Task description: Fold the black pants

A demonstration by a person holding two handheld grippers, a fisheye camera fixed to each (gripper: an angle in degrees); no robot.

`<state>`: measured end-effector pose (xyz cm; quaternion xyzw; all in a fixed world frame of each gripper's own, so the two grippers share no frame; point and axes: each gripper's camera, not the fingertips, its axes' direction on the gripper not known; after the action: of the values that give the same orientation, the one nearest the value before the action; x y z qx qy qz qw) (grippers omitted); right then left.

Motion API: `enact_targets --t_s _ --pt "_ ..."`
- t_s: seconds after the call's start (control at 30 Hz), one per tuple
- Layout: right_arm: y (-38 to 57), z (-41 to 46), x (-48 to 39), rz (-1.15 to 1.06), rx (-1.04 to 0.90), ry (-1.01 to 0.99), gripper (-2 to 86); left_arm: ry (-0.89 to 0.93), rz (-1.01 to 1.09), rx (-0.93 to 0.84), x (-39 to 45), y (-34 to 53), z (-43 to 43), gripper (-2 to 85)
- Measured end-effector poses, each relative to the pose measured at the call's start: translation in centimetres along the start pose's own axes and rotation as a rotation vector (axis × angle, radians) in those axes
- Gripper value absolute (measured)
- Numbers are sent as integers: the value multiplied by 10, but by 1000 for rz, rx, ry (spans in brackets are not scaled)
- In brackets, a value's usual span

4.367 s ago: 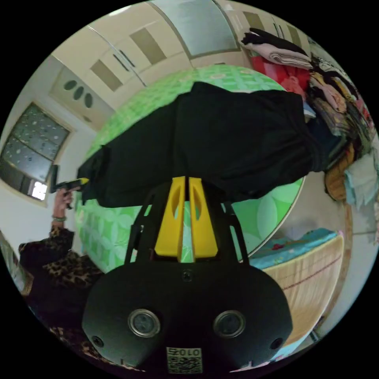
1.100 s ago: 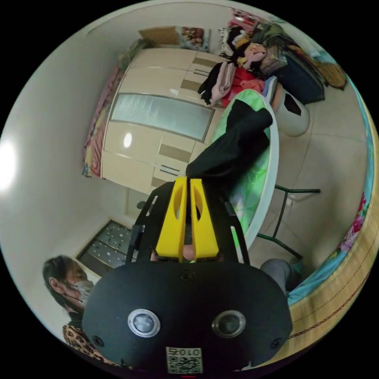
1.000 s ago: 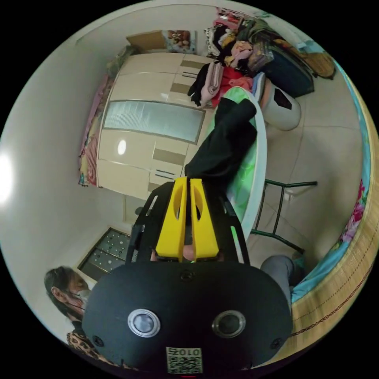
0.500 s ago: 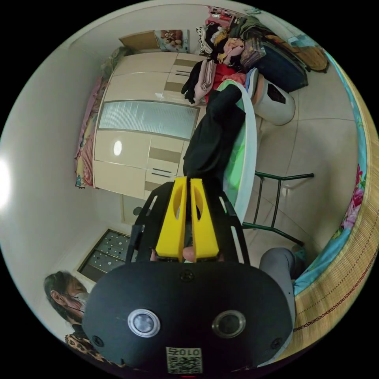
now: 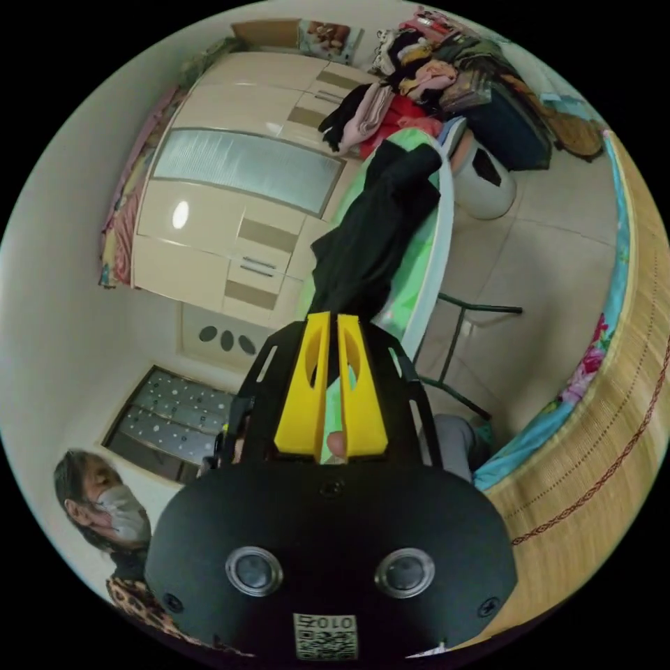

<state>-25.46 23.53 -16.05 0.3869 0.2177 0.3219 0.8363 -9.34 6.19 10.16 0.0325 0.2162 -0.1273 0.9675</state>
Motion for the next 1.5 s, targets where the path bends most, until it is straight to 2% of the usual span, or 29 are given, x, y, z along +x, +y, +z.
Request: enact_targets --t_s 0.07,0.17,0.4,0.67,0.9,1.0,1.07,1.23,1.37,1.5 --pt "8 15 -11 -68 -99 -59 70 7 23 -10 4 -9 7 -1" --pt "21 44 -28 -112 -210 -15 96 18 52 -14 7 -22 19 -2" --pt "24 120 -22 -15 -358 -35 112 64 117 11 23 -47 35 -2" --pt "3 178 -7 63 -318 -75 107 101 237 23 47 -80 54 -1" --pt "-30 194 21 149 -145 -210 50 107 282 53 38 -94 63 -1" --pt "-37 179 20 72 10 -240 35 72 307 76 28 -95 58 -1" --pt "-48 177 11 -6 32 -279 32 43 328 71 21 -94 60 -1" --pt "-111 198 -48 -248 77 -230 28 8 373 54 -2 -123 87 -2" --pt "-209 255 -116 -454 51 -90 26 -2 413 46 -14 -183 123 -1" --pt "-327 355 -156 -554 -43 141 25 -124 459 14 -34 -275 202 -1"
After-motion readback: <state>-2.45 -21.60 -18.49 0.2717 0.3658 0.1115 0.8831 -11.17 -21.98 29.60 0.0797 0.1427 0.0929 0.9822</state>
